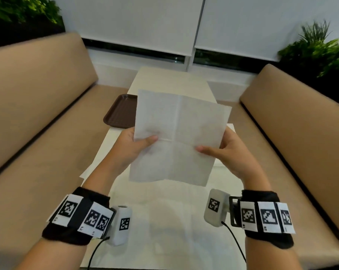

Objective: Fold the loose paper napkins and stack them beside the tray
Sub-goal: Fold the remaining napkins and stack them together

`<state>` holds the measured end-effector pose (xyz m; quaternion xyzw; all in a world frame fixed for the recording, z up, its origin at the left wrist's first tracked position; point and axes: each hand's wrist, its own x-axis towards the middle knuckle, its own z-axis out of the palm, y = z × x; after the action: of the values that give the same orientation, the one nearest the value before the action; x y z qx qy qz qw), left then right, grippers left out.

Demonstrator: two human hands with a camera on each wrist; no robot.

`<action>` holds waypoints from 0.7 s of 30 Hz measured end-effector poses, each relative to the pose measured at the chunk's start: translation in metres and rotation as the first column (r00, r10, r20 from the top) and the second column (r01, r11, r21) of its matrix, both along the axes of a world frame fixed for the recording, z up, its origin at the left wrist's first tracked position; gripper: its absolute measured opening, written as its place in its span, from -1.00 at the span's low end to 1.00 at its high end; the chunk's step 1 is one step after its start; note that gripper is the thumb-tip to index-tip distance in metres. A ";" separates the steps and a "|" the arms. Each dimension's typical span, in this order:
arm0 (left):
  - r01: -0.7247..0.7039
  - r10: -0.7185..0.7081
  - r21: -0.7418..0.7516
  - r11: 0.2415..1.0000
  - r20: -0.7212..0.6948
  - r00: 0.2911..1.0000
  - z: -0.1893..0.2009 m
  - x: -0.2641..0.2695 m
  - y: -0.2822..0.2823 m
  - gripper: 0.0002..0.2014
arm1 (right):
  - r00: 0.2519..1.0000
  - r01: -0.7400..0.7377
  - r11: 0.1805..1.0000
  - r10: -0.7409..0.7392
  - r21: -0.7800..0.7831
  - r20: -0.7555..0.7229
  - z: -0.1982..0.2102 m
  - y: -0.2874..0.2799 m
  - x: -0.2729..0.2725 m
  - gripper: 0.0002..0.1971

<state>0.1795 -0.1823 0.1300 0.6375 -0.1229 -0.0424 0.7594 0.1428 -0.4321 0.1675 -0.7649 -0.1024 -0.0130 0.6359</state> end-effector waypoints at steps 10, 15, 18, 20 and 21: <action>0.363 -0.387 0.169 0.916 0.135 0.912 0.013 -0.008 -0.017 -0.04 | 1.000 -0.015 0.996 0.017 0.092 -0.020 -0.027 0.025 0.000 -0.70; 0.302 -0.317 0.169 0.938 0.070 0.946 0.018 -0.002 -0.018 -0.13 | 0.994 0.071 0.940 -0.038 0.334 -0.107 -0.023 0.023 0.001 -0.33; 0.284 -0.297 0.204 0.937 0.037 0.954 0.022 -0.003 -0.019 -0.38 | 0.990 0.141 0.915 -0.139 0.377 -0.032 -0.015 0.013 0.003 -0.19; 0.260 -0.288 0.273 0.926 0.068 0.955 0.021 -0.005 -0.021 -0.73 | 0.972 0.221 0.937 -0.235 0.270 0.019 -0.014 0.010 0.004 -0.38; 0.270 -0.303 0.293 0.917 0.074 0.950 0.019 -0.005 -0.021 -0.83 | 0.961 0.250 0.936 -0.270 0.250 0.051 -0.014 0.009 0.005 -0.44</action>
<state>0.1743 -0.2038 0.1495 0.7149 -0.2523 -0.1325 0.6386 0.1474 -0.4231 0.1534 -0.6876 -0.0249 -0.1416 0.7117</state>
